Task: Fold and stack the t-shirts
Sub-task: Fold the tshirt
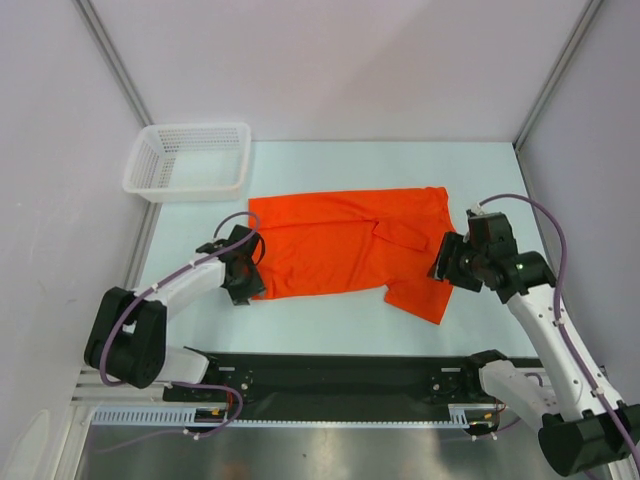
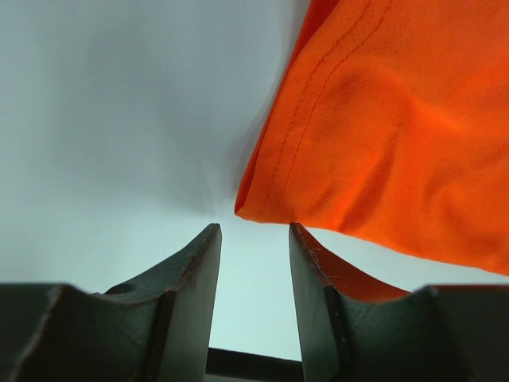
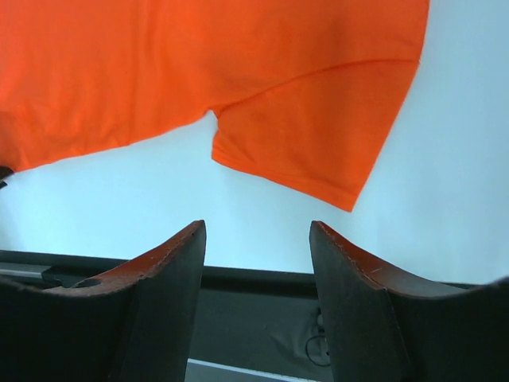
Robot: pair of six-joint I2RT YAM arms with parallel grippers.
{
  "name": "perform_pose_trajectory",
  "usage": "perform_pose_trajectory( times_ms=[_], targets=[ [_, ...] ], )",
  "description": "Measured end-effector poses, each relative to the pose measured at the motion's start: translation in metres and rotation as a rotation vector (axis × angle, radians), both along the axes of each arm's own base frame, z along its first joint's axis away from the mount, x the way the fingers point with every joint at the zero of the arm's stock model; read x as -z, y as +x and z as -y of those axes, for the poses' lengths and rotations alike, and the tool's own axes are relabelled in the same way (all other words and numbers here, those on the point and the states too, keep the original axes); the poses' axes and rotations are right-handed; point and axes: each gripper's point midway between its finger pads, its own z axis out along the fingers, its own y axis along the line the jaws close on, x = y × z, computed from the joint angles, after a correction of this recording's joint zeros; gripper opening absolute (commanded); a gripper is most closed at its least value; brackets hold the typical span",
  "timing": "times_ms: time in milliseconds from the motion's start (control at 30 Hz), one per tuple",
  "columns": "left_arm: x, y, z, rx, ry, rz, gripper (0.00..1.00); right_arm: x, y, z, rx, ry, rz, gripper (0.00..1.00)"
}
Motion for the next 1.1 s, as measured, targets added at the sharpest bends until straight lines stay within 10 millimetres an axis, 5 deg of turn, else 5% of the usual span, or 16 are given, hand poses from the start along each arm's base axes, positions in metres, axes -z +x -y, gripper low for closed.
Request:
perform_pose_trajectory(
  times_ms=[233, 400, 700, 900, 1100],
  targets=[
    [0.005, 0.006, 0.003, -0.037, -0.011, 0.012, 0.44, 0.034, -0.02, 0.018, 0.12, 0.032, -0.085, 0.55],
    [0.013, 0.009, 0.004, -0.052, -0.008, 0.001, 0.32, 0.075, -0.033, 0.035, 0.322, 0.092, -0.209, 0.52],
    [0.013, 0.011, 0.002, -0.057, 0.003, 0.009, 0.19, 0.117, -0.042, 0.039, 0.503, 0.124, -0.338, 0.49],
    [0.013, 0.011, 0.002, -0.057, 0.002, 0.012, 0.2, 0.155, -0.062, 0.038, 0.563, 0.137, -0.417, 0.47],
    [0.012, 0.013, 0.003, -0.067, -0.004, 0.018, 0.32, 0.16, -0.056, 0.036, 0.571, 0.162, -0.384, 0.44]
  ],
)
